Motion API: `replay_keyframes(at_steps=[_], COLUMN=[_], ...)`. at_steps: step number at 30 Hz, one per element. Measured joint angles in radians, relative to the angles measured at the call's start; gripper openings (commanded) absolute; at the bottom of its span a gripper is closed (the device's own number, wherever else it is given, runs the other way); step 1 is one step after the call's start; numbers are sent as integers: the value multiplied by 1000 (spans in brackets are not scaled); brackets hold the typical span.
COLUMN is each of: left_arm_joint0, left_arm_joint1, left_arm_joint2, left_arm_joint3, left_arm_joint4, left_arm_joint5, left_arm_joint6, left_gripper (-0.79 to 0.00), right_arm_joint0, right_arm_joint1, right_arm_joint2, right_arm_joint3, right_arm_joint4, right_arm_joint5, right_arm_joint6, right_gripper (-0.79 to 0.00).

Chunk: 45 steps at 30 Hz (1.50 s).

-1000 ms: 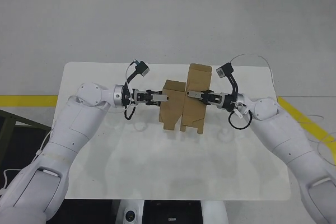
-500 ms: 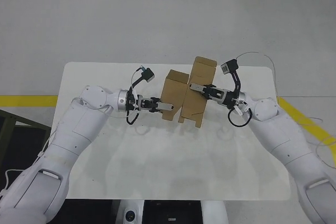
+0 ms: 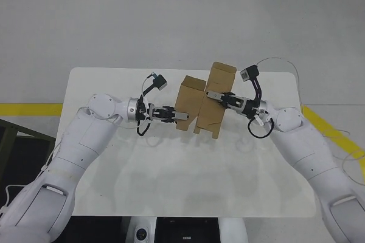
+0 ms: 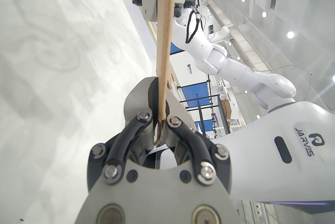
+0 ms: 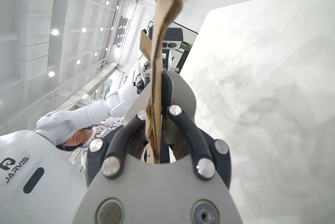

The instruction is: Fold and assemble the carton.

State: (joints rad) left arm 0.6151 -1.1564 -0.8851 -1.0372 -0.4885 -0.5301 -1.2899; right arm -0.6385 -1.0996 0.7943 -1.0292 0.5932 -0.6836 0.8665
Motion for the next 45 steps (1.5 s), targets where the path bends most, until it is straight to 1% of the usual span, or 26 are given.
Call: replay_keyframes(at_steps=[1, 2, 9, 14, 18, 20, 23, 27, 32, 39, 40, 42, 43, 45], left_arm_joint0=[0, 0, -7, -31, -42, -46, -48, -52, -73, -105, -110, -116, -118, -121], left_arm_joint1=[0, 0, 2, 12, 24, 32, 42, 58, 82, 105, 107, 111, 113, 115], left_arm_joint2=[-1, -2, -8, -18, -21, -17, -5, 36, 111, 179, 188, 199, 206, 215], left_arm_joint3=[1, 2, 2, 4, -16, -27, -40, -51, -68, -78, -79, -79, -78, -77], left_arm_joint4=[0, 0, -8, -20, -23, -16, -1, -11, -44, -84, -91, -101, -108, -115], left_arm_joint5=[0, 0, 29, 110, 176, 214, 246, 246, 246, 246, 246, 246, 246, 246], left_arm_joint6=[0, 0, -29, -111, -177, -215, -246, -246, -246, -246, -246, -246, -246, -246], left_gripper=[-785, -785, -785, -785, -785, -785, -785, -785, -785, -785, -785, -785, -785, -785], right_arm_joint0=[-2, -3, -7, -2, -4, -6, -14, -34, -70, -95, -95, -95, -95, -94], right_arm_joint1=[-2, -3, -7, 6, 20, 27, 37, 50, 64, 70, 71, 73, 73, 73], right_arm_joint2=[3, 4, 30, 71, 105, 119, 137, 155, 163, 155, 154, 151, 147, 141], right_arm_joint3=[1, 1, 21, 50, 64, 68, 65, 42, -6, -64, -65, -71, -76, -82], right_arm_joint4=[0, 0, 11, 11, 12, 13, 17, 14, 8, 18, 18, 16, 16, 20], right_arm_joint5=[1, 2, 4, 16, 29, 43, 74, 117, 154, 159, 159, 161, 163, 164], right_arm_joint6=[3, 4, 40, 137, 228, 286, 345, 387, 424, 429, 429, 431, 433, 434], right_gripper=[-437, 0, 0, 0, 0, 0, 0, 0, 0, -6, -77, -154, -296, -400])
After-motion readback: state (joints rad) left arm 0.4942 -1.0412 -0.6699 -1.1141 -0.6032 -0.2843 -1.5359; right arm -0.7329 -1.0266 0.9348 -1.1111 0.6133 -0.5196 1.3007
